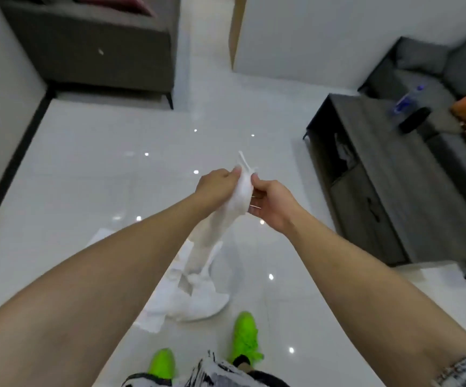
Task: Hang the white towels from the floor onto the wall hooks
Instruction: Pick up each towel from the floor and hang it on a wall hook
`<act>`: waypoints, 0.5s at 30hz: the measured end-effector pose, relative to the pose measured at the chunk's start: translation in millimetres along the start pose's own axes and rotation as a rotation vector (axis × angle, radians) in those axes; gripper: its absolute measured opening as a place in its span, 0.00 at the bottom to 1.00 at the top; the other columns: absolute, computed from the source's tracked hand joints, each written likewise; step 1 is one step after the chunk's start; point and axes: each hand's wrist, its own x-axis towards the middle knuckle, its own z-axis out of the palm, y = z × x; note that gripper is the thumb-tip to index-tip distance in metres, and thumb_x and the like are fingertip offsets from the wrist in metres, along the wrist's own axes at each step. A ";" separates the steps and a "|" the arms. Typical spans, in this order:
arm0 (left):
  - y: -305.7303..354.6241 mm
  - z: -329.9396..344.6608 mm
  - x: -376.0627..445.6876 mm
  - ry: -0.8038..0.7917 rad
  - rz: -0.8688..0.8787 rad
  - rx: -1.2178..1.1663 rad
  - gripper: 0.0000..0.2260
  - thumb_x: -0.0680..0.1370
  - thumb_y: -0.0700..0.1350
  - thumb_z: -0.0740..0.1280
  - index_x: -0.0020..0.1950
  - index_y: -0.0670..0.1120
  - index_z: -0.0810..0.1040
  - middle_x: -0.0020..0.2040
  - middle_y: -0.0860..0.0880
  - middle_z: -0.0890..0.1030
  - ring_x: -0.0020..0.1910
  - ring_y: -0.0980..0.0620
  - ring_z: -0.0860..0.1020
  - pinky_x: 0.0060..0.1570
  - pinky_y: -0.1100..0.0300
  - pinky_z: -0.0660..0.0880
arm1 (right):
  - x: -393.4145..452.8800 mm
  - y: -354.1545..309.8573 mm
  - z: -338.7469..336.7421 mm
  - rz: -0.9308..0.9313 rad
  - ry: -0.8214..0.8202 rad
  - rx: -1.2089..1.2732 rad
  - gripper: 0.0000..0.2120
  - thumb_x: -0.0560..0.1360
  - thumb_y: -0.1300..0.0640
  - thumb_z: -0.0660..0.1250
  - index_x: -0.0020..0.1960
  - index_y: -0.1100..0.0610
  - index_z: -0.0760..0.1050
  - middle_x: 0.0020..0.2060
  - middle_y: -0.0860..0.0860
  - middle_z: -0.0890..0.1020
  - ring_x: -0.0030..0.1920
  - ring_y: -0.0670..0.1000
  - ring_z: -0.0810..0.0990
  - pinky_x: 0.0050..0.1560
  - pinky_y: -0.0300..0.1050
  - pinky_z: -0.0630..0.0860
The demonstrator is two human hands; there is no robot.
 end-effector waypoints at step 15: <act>155.7 15.4 -120.1 -0.180 0.540 0.141 0.09 0.73 0.51 0.66 0.45 0.50 0.84 0.44 0.49 0.84 0.44 0.48 0.82 0.49 0.50 0.81 | -166.4 -49.3 -23.6 -0.377 0.184 0.512 0.14 0.81 0.53 0.63 0.61 0.60 0.79 0.51 0.56 0.84 0.53 0.57 0.83 0.63 0.56 0.76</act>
